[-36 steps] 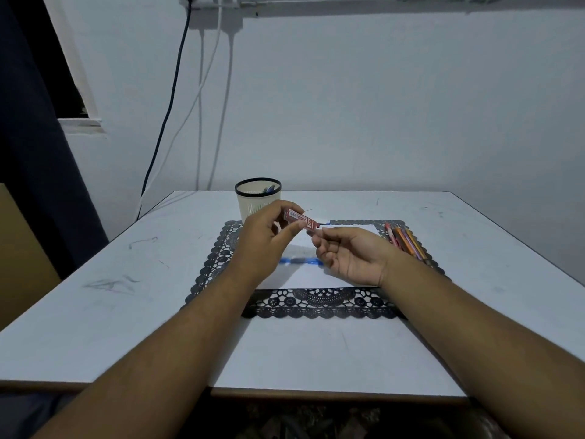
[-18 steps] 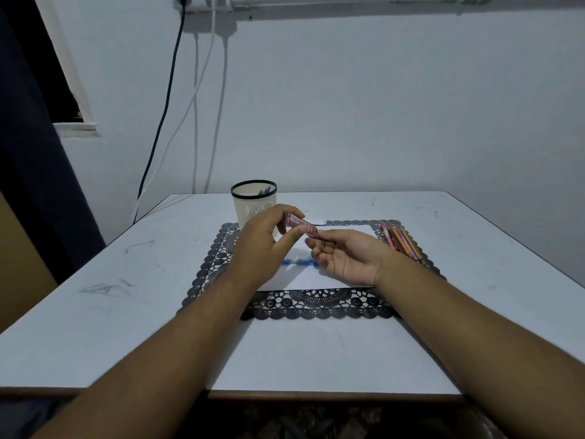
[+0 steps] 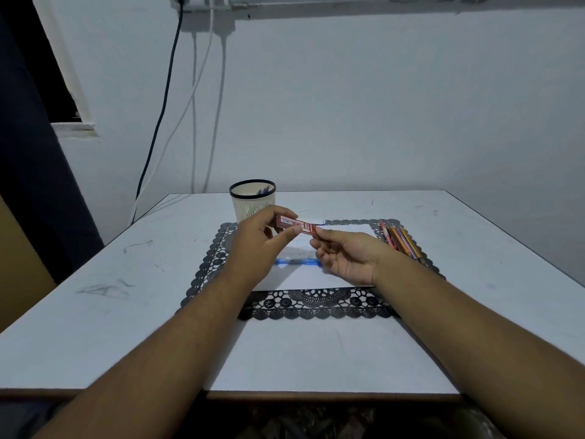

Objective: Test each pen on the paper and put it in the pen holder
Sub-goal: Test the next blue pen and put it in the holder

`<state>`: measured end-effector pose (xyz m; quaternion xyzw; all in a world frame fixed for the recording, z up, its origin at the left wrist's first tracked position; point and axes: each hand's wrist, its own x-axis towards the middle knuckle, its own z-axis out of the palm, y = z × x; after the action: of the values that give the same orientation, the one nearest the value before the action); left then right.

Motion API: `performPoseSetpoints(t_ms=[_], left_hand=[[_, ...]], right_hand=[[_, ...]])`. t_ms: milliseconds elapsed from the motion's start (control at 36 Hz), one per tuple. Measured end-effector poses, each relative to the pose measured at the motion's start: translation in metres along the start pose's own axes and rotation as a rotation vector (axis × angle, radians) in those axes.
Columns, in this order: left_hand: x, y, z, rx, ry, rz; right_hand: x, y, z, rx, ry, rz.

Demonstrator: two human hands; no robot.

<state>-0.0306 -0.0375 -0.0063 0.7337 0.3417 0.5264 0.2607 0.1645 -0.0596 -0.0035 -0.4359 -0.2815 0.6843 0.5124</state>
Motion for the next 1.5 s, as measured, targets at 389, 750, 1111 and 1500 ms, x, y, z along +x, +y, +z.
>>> performPoseSetpoints(t_ms=[389, 750, 1111, 1500], left_hand=[[0.002, -0.002, -0.006, 0.151, -0.025, 0.152], [0.004, -0.017, -0.001, 0.326, -0.133, 0.026], [0.005, -0.018, 0.000, 0.302, -0.116, 0.024], [-0.001, -0.007, 0.001, 0.035, -0.046, 0.120]], right_hand=[[-0.003, 0.000, 0.004, 0.003, -0.021, -0.064], [-0.004, 0.000, 0.003, -0.464, 0.186, -0.569], [-0.004, -0.008, -0.002, -0.625, 0.300, -0.806], [-0.002, 0.002, 0.010, 0.073, 0.008, -0.085]])
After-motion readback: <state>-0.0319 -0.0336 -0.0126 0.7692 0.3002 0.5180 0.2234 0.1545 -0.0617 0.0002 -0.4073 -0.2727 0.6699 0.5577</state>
